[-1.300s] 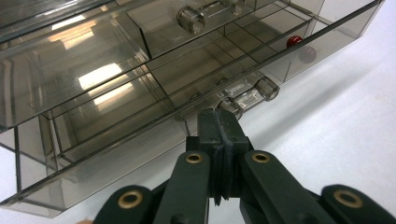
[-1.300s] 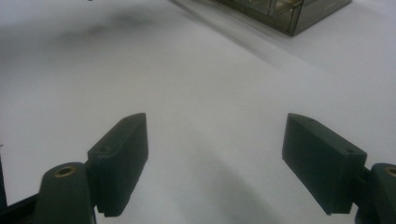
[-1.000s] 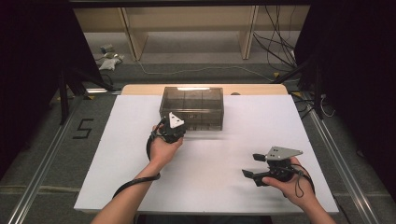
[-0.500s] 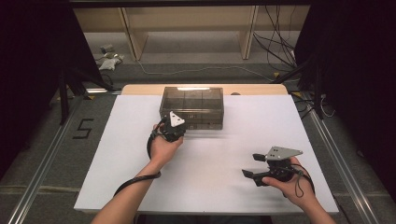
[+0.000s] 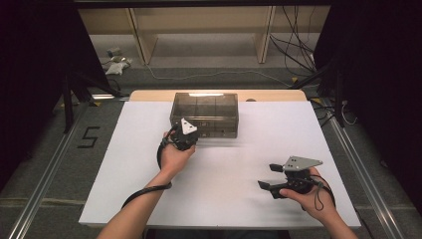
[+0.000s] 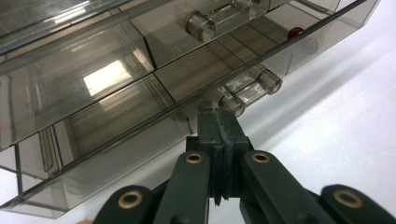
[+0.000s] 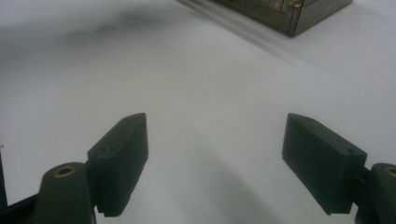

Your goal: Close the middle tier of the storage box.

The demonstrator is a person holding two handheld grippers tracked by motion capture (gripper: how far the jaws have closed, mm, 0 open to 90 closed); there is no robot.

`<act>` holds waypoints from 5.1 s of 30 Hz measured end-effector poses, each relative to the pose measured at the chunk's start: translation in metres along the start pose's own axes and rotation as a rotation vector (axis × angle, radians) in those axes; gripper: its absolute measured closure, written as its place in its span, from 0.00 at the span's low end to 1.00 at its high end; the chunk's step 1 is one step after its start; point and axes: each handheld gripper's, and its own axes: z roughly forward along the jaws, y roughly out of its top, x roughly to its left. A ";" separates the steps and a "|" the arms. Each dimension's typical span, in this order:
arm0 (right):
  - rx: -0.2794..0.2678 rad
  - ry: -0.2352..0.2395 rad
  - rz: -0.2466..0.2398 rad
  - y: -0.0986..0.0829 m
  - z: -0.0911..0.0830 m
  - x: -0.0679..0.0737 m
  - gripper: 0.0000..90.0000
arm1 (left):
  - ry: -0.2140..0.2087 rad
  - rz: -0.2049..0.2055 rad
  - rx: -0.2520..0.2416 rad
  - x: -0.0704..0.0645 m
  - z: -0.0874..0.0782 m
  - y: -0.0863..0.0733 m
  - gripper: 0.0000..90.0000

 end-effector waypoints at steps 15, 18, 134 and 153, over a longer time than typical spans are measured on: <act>0.001 0.002 0.000 0.000 0.000 0.000 0.26 | 0.002 0.001 0.001 0.001 0.001 0.003 1.00; 0.001 0.002 0.000 0.000 0.000 0.000 0.26 | 0.003 -0.001 0.000 0.001 0.002 0.003 1.00; 0.001 0.005 0.003 -0.001 0.000 0.000 0.26 | 0.018 0.010 -0.016 0.005 0.004 0.016 1.00; 0.004 0.004 0.001 0.000 0.000 0.000 0.26 | 0.053 0.015 -0.028 0.012 0.000 0.033 1.00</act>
